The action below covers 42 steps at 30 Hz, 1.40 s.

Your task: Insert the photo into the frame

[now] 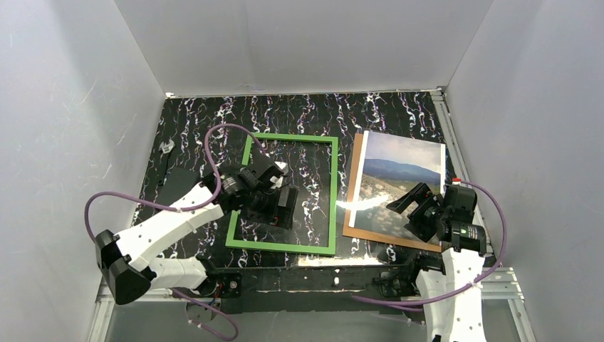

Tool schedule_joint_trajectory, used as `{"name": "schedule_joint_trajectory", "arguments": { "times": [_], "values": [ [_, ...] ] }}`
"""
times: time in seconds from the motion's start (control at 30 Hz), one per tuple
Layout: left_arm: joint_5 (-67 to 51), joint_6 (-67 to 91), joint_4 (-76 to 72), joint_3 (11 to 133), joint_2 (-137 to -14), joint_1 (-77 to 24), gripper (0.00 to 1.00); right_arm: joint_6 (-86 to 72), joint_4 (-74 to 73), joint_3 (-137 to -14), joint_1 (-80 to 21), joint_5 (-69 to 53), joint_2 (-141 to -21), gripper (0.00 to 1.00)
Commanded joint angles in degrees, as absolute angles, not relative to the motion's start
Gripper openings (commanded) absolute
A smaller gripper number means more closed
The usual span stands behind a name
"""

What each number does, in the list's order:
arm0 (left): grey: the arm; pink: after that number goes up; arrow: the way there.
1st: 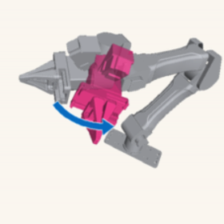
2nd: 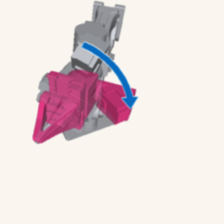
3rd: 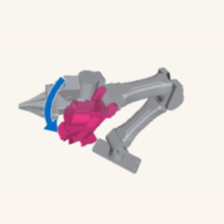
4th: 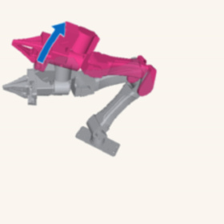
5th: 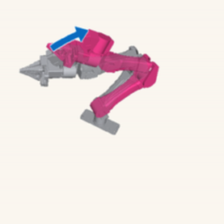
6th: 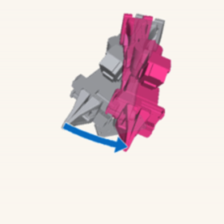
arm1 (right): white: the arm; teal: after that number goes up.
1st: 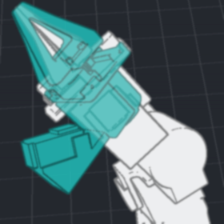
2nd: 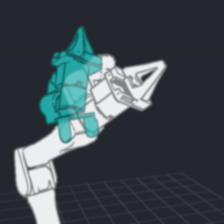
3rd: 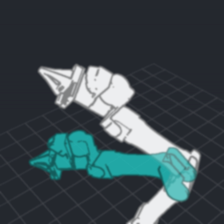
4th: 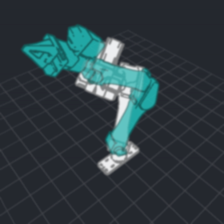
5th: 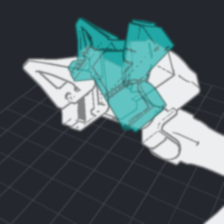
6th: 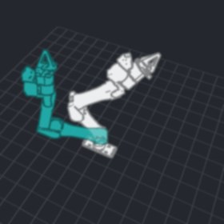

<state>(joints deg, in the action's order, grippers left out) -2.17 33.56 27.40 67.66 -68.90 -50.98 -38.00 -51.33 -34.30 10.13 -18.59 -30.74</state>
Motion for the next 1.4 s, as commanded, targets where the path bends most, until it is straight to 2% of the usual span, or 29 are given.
{"name": "schedule_joint_trajectory", "arguments": {
  "times": [0.0,0.3,0.5,0.8,0.97,1.17,1.37],
  "values": [
    [-5.43,36.81,18.06,64.01,-70.78,-52.33,1.0,-39.13,-49.01,-34.05,10.38,-19.69,-31.86,0.95],
    [-8.78,36.06,14.17,69.82,-82.9,-53.09,1.0,-38.72,-43.61,-31.14,10.37,-24.06,-38.15,0.95],
    [-5.1,33.98,14.75,70.76,-81.03,-53.09,1.0,-38.39,-39.63,-30.01,7.57,-26.92,-43.07,0.94],
    [10.97,31.01,22.13,67.68,-65.23,-53.09,1.0,-44.98,-31.54,-30.62,-10.27,-21.67,-46.78,0.94],
    [14.69,35.19,27.11,63.94,-55.73,-53.09,1.0,-49.53,-24.17,-29.6,-20.33,-18.01,-51.4,0.92],
    [14.36,40.67,32.84,60.63,-48.99,-53.09,1.0,-51.56,-20.97,-34.99,-34.47,-10.78,-65.9,0.86],
    [12.77,42.61,36.03,59.22,-47.3,-53.09,1.0,-51.06,-24.1,-45.83,-42.3,-5.54,-80.62,0.75]
  ]
}}
